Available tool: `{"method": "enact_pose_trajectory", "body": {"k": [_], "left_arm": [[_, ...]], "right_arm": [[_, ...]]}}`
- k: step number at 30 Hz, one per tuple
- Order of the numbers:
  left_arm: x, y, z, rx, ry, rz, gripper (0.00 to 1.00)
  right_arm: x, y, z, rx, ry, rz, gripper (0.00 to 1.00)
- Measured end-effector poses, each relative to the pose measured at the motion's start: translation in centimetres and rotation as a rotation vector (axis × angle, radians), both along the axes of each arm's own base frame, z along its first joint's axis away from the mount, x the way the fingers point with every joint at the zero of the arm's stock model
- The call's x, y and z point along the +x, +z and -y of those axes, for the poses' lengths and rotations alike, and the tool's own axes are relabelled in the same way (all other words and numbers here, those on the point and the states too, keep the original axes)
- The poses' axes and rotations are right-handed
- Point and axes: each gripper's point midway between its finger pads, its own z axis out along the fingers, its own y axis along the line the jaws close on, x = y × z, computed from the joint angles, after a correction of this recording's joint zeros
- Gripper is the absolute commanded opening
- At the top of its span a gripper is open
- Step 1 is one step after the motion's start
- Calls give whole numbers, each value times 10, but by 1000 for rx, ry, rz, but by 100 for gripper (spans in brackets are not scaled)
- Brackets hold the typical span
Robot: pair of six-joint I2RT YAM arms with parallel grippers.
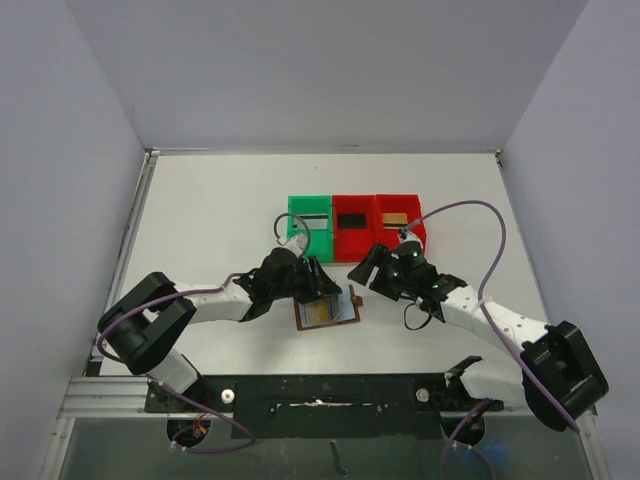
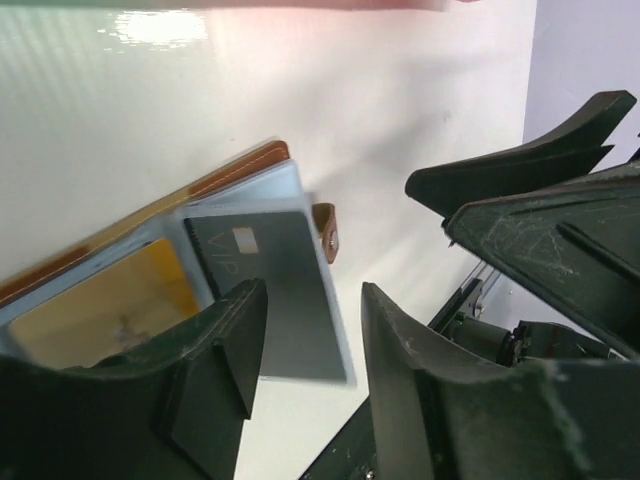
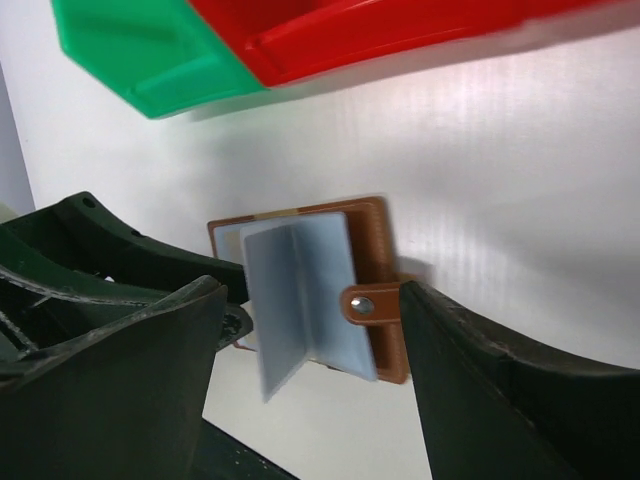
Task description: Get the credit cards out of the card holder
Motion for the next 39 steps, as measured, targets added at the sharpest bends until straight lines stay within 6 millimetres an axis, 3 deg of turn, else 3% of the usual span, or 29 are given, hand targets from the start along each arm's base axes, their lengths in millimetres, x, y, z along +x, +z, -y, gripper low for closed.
{"method": "enact_pose_trajectory", "body": {"k": [4,8,11,15,19,22,27,30,34,39], "left_arm": [[-1,2,18,-6,-74,2,49],[-6,3,25,-1,-114,1,49],[-9,1,17,24,-94,-3,48],[-14,4,-10,66,-25,11,45],[-7,11,-23,71,29,28,41],[-2,11,-27,71,46,27,40],[-2,13,-26,55,48,22,39],[-3,15,-20,28,29,19,39],[-7,2,-11,18,-12,-21,39],[-13,-19,0,31,-52,-88,36]], "right_arm": [[-6,2,27,-6,-68,16,63],[-10,6,32,5,-71,32,55],[-12,10,27,26,-45,36,49],[-13,10,17,52,5,41,40],[-19,-2,0,30,84,7,27],[-22,-9,-17,10,149,-20,23],[-21,-24,-34,-28,202,-56,20],[-24,-42,-29,-67,194,-101,19],[-28,-58,-15,-96,163,-138,19],[-29,-60,-13,-65,158,-135,19]]}}
